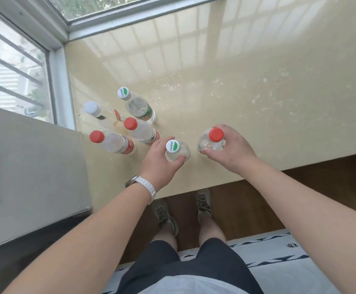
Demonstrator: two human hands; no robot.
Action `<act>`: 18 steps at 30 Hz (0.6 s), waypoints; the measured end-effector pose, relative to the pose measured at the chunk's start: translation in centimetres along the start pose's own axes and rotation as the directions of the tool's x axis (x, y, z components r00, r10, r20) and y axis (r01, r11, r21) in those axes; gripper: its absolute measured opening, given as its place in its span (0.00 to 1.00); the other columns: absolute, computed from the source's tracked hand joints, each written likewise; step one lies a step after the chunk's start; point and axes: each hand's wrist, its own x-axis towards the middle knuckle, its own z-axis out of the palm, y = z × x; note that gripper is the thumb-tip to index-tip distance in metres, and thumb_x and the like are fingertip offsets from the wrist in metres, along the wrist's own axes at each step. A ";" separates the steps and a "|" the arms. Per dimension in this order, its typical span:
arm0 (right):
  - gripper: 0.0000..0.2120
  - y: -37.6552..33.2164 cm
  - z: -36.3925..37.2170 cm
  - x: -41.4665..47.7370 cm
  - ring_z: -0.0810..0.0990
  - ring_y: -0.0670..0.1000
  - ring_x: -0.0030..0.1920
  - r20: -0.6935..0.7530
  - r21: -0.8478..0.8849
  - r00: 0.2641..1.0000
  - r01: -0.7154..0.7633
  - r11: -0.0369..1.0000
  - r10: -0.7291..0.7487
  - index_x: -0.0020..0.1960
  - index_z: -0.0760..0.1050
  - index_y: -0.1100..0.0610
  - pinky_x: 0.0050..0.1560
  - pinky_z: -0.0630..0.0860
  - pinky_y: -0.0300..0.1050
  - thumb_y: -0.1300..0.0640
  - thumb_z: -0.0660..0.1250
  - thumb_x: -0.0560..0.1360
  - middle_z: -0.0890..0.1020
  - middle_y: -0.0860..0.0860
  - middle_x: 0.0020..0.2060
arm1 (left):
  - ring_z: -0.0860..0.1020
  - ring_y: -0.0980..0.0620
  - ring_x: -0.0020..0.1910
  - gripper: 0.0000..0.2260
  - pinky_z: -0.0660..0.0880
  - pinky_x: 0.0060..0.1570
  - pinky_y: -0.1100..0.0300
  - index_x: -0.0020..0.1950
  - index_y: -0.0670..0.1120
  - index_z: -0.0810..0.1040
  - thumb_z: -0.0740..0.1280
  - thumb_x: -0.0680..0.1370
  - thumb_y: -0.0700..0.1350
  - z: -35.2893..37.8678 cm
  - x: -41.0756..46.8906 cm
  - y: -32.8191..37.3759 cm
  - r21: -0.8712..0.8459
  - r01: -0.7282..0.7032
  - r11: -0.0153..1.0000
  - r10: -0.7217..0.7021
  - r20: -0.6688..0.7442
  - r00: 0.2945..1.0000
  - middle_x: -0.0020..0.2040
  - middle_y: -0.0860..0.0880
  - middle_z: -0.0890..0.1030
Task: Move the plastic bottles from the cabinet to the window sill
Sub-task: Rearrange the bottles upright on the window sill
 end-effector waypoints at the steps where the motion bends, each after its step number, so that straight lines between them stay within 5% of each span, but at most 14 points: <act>1: 0.21 -0.4 0.8 -0.1 0.72 0.40 0.52 0.015 -0.006 1.000 0.011 1.000 -0.011 0.58 0.71 0.40 0.50 0.67 0.38 0.46 0.75 0.68 0.75 0.39 0.52 | 0.73 0.57 0.62 0.25 0.65 0.60 0.62 0.68 0.52 0.75 0.75 0.73 0.53 -0.5 -0.5 -0.7 -0.016 0.014 1.000 -0.014 -0.012 1.000 0.62 0.56 0.76; 5: 0.25 -2.3 4.0 -0.4 0.73 0.42 0.56 0.075 -0.023 0.996 0.043 0.999 -0.041 0.62 0.72 0.44 0.55 0.68 0.39 0.46 0.76 0.68 0.76 0.40 0.56 | 0.76 0.53 0.60 0.23 0.71 0.62 0.54 0.65 0.52 0.76 0.74 0.72 0.53 -2.9 -2.2 -3.5 -0.092 0.069 0.993 -0.075 -0.063 0.995 0.60 0.54 0.78; 11: 0.26 -5.3 9.1 -0.2 0.66 0.33 0.52 0.107 -0.039 0.987 0.125 0.991 -0.120 0.63 0.72 0.45 0.52 0.65 0.34 0.46 0.77 0.68 0.73 0.38 0.53 | 0.74 0.57 0.56 0.22 0.69 0.53 0.60 0.65 0.56 0.76 0.73 0.71 0.56 -7.0 -3.9 -8.2 -0.084 0.150 0.985 -0.161 -0.137 0.977 0.57 0.58 0.76; 18: 0.26 -8.3 13.1 1.2 0.74 0.45 0.59 0.191 -0.087 0.967 0.185 0.979 -0.166 0.63 0.71 0.41 0.56 0.71 0.44 0.43 0.74 0.68 0.78 0.43 0.60 | 0.74 0.57 0.53 0.20 0.70 0.53 0.61 0.62 0.59 0.75 0.74 0.72 0.54 -9.7 -4.3 -11.4 -0.134 0.196 0.971 -0.219 -0.185 0.958 0.55 0.57 0.76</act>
